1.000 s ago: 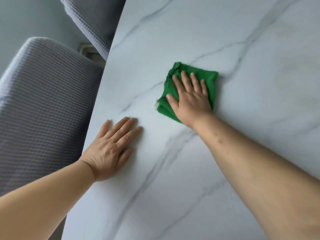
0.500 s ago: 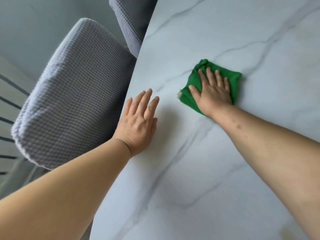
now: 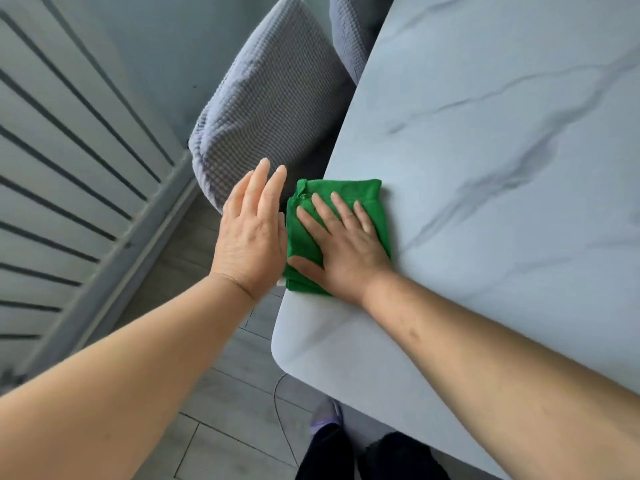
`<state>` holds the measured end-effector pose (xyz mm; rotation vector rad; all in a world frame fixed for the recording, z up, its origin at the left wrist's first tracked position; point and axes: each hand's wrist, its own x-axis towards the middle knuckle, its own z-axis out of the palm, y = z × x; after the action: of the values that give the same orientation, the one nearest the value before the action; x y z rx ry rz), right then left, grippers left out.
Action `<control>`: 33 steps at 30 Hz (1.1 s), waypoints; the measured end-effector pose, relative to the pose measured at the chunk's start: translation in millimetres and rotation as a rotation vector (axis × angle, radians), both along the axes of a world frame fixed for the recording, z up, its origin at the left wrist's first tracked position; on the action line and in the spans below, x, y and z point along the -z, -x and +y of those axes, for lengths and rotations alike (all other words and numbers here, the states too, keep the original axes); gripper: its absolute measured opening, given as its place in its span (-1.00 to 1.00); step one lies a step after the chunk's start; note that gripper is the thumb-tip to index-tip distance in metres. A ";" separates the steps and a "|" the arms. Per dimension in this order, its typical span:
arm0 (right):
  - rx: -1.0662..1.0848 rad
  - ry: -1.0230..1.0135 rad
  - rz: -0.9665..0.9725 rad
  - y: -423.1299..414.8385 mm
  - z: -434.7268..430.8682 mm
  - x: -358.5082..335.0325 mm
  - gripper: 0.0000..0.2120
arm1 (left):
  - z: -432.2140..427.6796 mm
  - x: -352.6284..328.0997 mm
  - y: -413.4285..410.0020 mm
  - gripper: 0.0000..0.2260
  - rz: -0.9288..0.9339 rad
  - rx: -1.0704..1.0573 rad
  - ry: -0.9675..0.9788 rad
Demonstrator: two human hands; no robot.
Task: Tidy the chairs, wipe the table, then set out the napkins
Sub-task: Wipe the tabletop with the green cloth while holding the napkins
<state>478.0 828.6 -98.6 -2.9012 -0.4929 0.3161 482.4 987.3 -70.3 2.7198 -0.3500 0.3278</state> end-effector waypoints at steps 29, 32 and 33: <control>0.413 0.152 -0.122 135.8 -427.7 11.4 -0.16 | -227.7 51.7 103.7 -0.40 0.430 -0.323 -0.225; 0.513 0.111 -0.168 78.7 -369.5 15.0 -0.13 | -230.2 49.0 102.7 -0.43 0.423 -0.326 -0.232; 0.430 0.077 -0.151 75.9 -340.6 16.5 -0.16 | -230.8 48.7 103.4 -0.44 0.429 -0.332 -0.229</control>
<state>402.1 488.0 -115.1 -3.0149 0.1322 0.0522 379.0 756.5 -119.0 2.9683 0.1977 -0.2279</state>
